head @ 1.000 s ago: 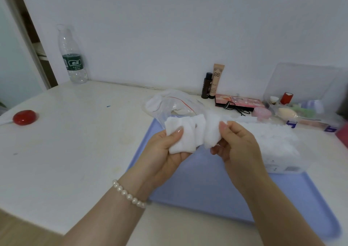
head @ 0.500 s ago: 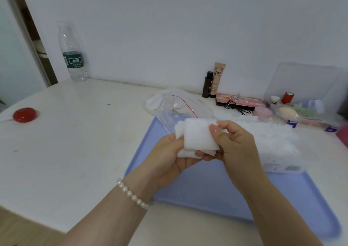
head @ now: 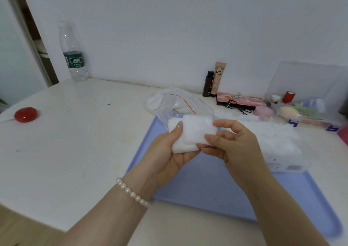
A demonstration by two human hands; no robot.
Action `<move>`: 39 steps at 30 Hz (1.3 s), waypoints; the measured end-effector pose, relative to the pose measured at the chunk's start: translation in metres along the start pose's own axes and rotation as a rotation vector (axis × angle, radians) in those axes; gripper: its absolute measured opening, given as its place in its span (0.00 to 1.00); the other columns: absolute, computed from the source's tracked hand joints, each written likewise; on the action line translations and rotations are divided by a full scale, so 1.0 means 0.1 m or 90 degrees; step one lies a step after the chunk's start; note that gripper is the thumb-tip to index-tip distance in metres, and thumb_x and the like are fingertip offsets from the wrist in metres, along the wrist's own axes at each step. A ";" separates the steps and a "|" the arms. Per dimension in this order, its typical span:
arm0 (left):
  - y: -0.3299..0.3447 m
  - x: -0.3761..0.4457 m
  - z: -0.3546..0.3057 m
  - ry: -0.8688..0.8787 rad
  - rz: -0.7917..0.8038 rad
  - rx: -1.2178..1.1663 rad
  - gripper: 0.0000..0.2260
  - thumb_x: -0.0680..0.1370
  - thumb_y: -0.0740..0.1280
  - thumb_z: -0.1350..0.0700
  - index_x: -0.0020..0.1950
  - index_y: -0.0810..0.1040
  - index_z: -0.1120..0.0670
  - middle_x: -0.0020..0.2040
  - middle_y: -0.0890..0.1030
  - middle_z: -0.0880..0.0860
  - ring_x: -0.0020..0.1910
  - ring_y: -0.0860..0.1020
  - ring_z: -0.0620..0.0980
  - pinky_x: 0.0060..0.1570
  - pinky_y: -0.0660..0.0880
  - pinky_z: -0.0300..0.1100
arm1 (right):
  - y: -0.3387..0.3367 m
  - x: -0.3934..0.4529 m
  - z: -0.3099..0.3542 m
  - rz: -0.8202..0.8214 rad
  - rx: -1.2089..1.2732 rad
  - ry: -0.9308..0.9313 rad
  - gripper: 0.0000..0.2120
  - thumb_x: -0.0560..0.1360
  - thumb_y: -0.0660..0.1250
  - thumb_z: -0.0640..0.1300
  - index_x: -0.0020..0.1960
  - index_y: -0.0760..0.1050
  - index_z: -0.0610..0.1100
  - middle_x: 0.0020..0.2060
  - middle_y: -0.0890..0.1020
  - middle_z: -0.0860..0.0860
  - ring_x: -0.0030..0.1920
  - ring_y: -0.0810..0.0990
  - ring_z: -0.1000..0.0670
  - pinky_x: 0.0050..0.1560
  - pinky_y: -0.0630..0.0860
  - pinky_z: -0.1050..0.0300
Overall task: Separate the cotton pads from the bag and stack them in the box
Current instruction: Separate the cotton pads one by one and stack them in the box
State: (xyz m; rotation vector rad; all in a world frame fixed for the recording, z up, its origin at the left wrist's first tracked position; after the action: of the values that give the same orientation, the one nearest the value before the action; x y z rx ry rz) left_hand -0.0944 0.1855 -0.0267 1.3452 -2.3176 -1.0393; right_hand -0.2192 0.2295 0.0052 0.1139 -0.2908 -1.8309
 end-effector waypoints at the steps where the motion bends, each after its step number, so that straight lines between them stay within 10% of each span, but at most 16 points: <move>1: 0.01 -0.01 0.00 0.007 0.003 0.004 0.21 0.73 0.63 0.49 0.58 0.76 0.62 0.56 0.81 0.61 0.53 0.81 0.56 0.53 0.79 0.46 | -0.02 0.00 0.00 -0.015 -0.012 -0.016 0.11 0.69 0.67 0.27 0.49 0.73 0.38 0.24 0.76 0.44 0.28 0.82 0.44 0.29 0.78 0.61; 9: -0.06 0.00 -0.03 0.070 -0.061 0.081 0.18 0.65 0.69 0.68 0.54 0.78 0.63 0.50 0.84 0.57 0.45 0.83 0.50 0.40 0.80 0.37 | -0.03 0.00 0.03 -0.081 -0.114 -0.041 0.06 0.77 0.64 0.41 0.43 0.76 0.41 0.26 0.77 0.49 0.23 0.77 0.49 0.21 0.71 0.60; 31: 0.00 -0.03 -0.03 0.059 -0.021 0.034 0.19 0.63 0.66 0.70 0.54 0.77 0.63 0.50 0.84 0.58 0.47 0.83 0.51 0.46 0.80 0.40 | -0.09 0.01 0.07 -0.127 -0.114 -0.033 0.17 0.77 0.61 0.39 0.32 0.80 0.42 0.27 0.72 0.47 0.25 0.67 0.52 0.22 0.62 0.62; 39: -0.01 -0.02 -0.03 0.054 -0.033 0.028 0.18 0.63 0.66 0.69 0.53 0.78 0.63 0.49 0.84 0.57 0.46 0.83 0.51 0.47 0.80 0.41 | -0.05 -0.06 0.18 -0.154 -0.270 -0.207 0.16 0.73 0.61 0.32 0.33 0.80 0.45 0.23 0.72 0.55 0.25 0.66 0.55 0.26 0.63 0.67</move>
State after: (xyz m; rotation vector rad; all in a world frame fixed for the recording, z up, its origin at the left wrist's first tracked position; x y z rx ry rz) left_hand -0.0908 0.1854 -0.0253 1.4446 -2.2667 -0.9321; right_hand -0.2263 0.2389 0.0206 -0.4643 -0.1112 -2.1114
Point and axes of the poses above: each hand's wrist, its own x-axis towards the middle knuckle, its own y-axis out of the palm, z = x × y, the point moved 5 cm from there along x, towards the middle knuckle
